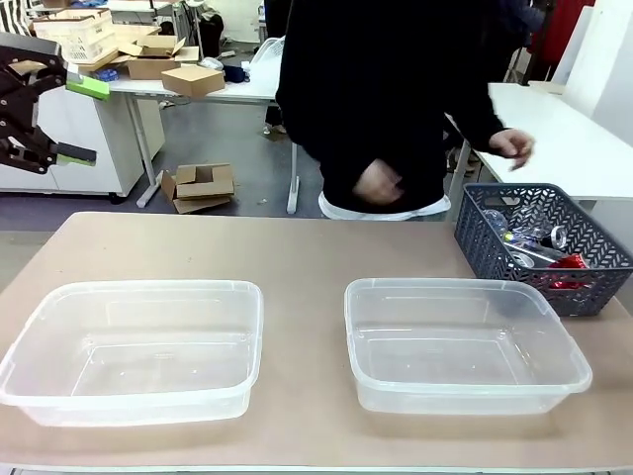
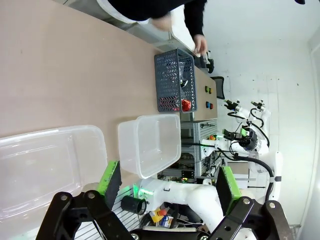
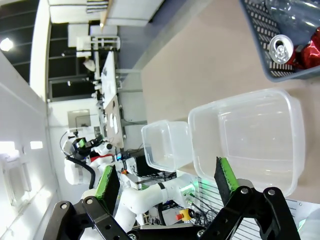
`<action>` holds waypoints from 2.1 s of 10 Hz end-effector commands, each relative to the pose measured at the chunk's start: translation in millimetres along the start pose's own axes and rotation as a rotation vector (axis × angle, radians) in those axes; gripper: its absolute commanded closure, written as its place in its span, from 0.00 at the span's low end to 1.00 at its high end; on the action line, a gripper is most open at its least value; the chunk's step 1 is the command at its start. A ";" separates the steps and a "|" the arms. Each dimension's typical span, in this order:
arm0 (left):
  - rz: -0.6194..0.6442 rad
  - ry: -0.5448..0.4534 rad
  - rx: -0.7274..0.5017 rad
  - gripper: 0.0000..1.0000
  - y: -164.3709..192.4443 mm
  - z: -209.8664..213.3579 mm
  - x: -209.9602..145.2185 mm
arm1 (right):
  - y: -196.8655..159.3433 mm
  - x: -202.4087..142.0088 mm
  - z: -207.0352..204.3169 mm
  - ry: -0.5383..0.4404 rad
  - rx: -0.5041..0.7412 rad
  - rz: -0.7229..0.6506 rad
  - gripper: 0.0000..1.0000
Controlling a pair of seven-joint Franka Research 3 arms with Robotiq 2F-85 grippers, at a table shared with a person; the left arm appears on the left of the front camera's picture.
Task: Sort the waste into each basket.
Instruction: Pick up the Organizing box on the left side of the table and lift it.
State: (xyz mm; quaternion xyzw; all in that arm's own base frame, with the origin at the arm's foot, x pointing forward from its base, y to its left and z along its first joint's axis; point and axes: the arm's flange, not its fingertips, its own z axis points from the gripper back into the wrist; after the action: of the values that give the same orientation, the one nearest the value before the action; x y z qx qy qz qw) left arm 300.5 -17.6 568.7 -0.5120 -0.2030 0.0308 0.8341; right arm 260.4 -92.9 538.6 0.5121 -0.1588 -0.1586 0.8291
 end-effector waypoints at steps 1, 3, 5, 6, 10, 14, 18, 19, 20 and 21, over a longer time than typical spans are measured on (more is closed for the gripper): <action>-0.076 0.111 0.221 0.00 -4.6 6.9 -3.3 | 22.4 -3.9 -23.5 0.019 -0.050 -0.003 0.00; -0.125 0.148 0.556 0.00 -13.5 46.9 -15.3 | 67.5 -44.9 -124.1 0.354 -0.060 0.140 0.00; -0.217 0.302 0.894 0.00 0.3 61.8 -36.8 | 86.3 -89.0 -230.3 0.485 -0.196 0.169 0.00; -0.214 0.455 0.953 0.00 9.7 68.6 -52.0 | 82.3 -124.3 -280.6 0.458 -0.257 0.197 0.00; -0.153 0.362 0.960 0.00 17.0 71.6 -51.0 | 82.8 -153.5 -282.1 0.556 -0.253 0.229 0.00; -0.096 0.303 0.969 0.00 45.7 61.3 -59.4 | 87.3 -211.7 -369.1 0.678 -0.359 0.247 0.00; 0.069 0.227 0.926 0.00 137.8 62.7 -100.9 | 100.2 -251.5 -488.7 0.552 -0.569 0.324 0.00; 0.076 0.206 0.955 0.00 149.6 46.9 -109.4 | 94.6 -247.7 -495.8 0.458 -0.644 0.352 0.00; 0.172 0.248 0.983 0.00 153.0 31.9 -107.3 | 87.4 -235.7 -485.3 0.419 -0.686 0.319 0.00; 0.058 0.244 0.916 0.00 88.3 95.6 -41.5 | 95.5 -257.5 -472.0 0.561 -0.524 0.358 0.00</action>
State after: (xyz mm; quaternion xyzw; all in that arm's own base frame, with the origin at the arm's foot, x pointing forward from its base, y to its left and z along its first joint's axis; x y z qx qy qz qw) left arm 250.1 94.3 507.4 -0.0932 -0.0371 0.1003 0.9899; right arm 258.3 429.8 387.0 0.2418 0.0097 0.0804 0.9669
